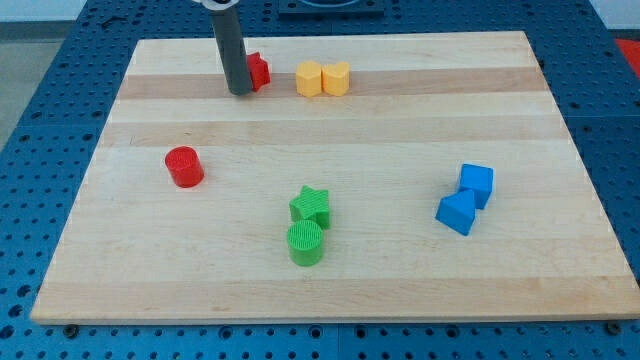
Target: Push red star to yellow hexagon
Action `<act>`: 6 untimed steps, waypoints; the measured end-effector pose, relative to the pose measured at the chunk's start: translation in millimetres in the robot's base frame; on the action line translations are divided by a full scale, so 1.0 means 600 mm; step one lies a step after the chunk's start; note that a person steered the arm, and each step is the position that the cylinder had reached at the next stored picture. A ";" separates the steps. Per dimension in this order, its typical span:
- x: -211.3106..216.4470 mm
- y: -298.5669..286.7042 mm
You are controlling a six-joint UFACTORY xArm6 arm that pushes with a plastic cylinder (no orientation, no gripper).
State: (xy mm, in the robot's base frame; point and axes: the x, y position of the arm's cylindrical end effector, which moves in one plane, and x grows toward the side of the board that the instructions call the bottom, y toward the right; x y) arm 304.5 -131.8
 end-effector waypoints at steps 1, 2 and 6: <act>0.007 -0.063; -0.028 -0.105; -0.046 -0.018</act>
State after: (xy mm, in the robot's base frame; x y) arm 276.8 -142.8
